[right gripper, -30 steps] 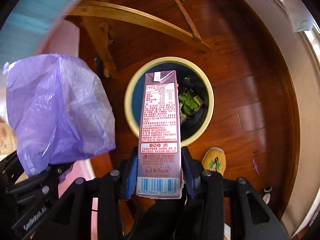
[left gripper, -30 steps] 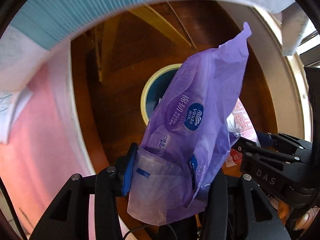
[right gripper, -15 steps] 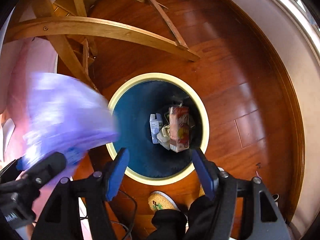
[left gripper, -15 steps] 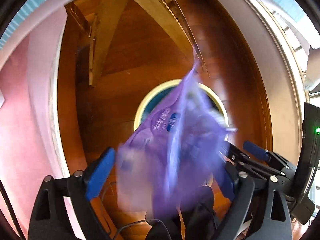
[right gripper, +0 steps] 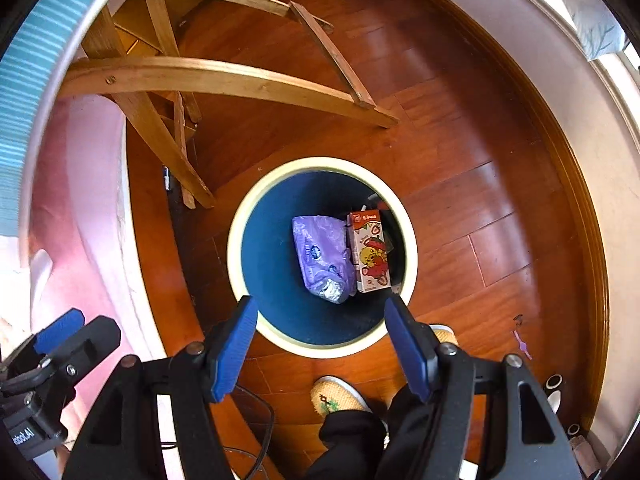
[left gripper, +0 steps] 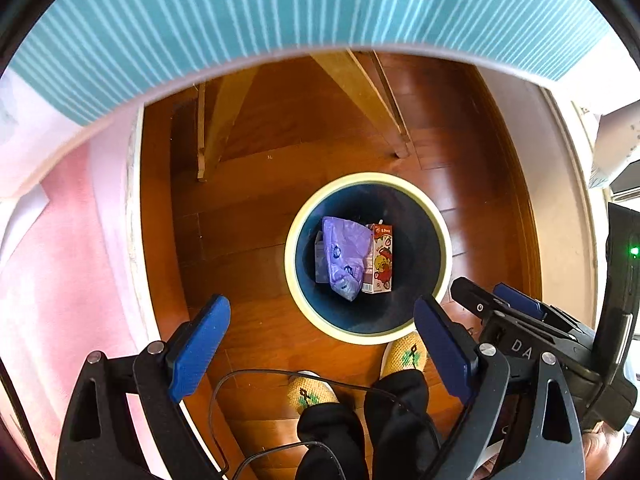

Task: Collect trash
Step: 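Open both tools to drop the bag and carton into the bin, then raise both open tools back toward the table, then grasp the clear plastic bottle with the left tool while the right tool grasps the yellow cloth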

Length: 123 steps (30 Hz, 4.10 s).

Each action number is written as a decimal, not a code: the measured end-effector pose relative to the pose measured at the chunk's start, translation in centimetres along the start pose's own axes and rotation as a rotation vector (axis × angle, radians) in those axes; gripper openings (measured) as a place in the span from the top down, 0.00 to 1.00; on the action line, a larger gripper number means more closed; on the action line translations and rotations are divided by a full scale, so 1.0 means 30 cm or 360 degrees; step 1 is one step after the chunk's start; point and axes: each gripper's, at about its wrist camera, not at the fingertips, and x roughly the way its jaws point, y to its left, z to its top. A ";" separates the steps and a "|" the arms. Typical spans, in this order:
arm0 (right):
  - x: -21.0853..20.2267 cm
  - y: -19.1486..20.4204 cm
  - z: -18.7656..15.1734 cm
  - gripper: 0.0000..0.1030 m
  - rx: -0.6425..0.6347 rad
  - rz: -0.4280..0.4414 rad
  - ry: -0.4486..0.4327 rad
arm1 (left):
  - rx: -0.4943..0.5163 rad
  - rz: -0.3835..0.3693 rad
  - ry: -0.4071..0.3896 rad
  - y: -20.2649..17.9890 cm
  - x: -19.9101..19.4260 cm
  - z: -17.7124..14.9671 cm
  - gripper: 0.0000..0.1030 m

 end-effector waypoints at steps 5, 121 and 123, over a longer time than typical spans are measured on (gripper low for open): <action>-0.081 0.020 -0.002 0.36 0.0000 0.0011 -0.0014 | -0.0009 0.0006 -0.0020 0.016 -0.083 -0.006 0.11; -0.925 0.430 1.310 0.79 -0.1281 0.0345 -0.0409 | -0.0905 -0.0617 -0.0085 -0.206 -0.582 1.452 0.55; -0.929 0.435 1.301 0.79 -0.1283 0.0352 -0.0404 | -0.0903 -0.0623 -0.0110 -0.193 -0.600 1.441 0.55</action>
